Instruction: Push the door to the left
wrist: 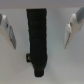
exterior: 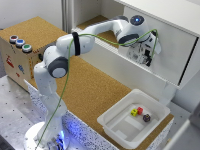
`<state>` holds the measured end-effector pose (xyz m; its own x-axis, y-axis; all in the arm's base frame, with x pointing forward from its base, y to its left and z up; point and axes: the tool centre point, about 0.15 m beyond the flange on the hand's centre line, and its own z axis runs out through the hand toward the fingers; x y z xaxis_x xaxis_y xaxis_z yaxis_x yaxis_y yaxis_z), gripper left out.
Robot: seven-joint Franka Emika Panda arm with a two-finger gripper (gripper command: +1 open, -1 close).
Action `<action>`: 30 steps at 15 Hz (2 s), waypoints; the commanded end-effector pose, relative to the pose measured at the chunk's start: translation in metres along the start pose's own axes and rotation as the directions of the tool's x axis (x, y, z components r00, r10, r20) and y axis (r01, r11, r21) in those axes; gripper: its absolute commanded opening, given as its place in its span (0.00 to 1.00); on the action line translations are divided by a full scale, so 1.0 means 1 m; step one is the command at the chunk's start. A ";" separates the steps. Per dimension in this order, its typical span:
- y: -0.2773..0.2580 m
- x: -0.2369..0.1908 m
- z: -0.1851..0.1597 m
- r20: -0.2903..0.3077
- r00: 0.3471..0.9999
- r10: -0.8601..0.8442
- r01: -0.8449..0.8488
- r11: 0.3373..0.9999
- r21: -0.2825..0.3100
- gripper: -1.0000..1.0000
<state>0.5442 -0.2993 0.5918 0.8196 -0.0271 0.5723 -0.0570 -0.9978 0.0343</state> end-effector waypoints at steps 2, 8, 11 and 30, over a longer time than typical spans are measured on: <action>-0.013 -0.029 0.009 -0.165 0.986 -0.002 -0.002 1.000 -0.020 0.00; -0.010 -0.016 0.013 -0.179 0.984 0.012 -0.018 0.999 -0.028 0.00; -0.002 0.003 0.022 -0.192 0.981 0.037 -0.044 0.998 -0.034 0.00; -0.109 -0.033 0.013 -0.146 0.989 0.005 0.002 0.999 0.054 0.00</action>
<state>0.5516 -0.2448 0.5853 0.7629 -0.0248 0.6461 -0.0273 -0.9996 -0.0063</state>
